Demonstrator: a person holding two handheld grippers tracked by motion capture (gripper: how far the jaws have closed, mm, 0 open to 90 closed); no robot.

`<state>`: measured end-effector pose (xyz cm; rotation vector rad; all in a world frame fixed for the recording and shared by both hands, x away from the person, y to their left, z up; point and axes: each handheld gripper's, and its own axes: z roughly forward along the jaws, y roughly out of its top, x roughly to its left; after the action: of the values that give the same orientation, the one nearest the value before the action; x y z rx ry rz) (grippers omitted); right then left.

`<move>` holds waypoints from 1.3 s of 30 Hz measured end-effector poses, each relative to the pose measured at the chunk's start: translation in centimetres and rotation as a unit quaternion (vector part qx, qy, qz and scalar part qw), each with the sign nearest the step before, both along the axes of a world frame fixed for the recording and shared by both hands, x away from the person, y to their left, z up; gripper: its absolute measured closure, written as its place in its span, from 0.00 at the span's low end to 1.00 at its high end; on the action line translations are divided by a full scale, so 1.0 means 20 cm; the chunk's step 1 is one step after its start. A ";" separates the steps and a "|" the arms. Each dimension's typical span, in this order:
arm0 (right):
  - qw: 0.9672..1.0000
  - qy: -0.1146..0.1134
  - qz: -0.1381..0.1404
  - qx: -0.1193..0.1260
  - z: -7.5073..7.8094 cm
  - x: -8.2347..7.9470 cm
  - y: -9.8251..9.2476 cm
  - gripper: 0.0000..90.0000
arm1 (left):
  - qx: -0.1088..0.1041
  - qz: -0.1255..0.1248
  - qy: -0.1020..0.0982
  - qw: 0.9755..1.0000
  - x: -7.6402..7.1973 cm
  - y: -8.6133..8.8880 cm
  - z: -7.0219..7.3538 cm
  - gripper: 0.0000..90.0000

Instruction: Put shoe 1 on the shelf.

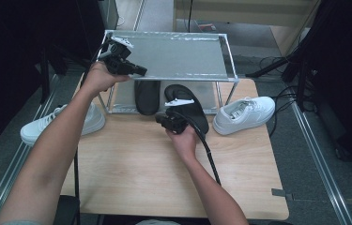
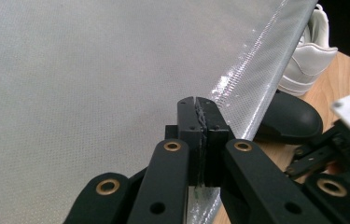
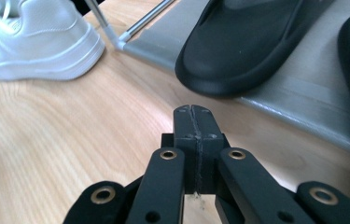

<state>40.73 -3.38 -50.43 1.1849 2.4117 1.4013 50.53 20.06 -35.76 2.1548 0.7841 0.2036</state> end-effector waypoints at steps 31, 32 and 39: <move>0.999 -0.023 -0.027 -0.012 0.05 -0.23 -0.53 1.00 | 0.004 0.002 0.000 1.000 0.00 -0.01 0.00 1.00; 0.999 -0.025 -0.030 -0.014 0.05 -0.23 -0.54 1.00 | 0.004 0.003 0.000 1.000 0.00 -0.01 0.00 1.00; 0.999 -0.024 -0.037 -0.008 0.04 -0.27 -0.62 1.00 | 0.000 0.003 0.003 1.000 0.00 0.00 0.00 1.00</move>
<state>35.28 -15.73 -49.72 1.2102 2.3187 1.3690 50.59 20.02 -35.75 2.1540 0.7932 0.2012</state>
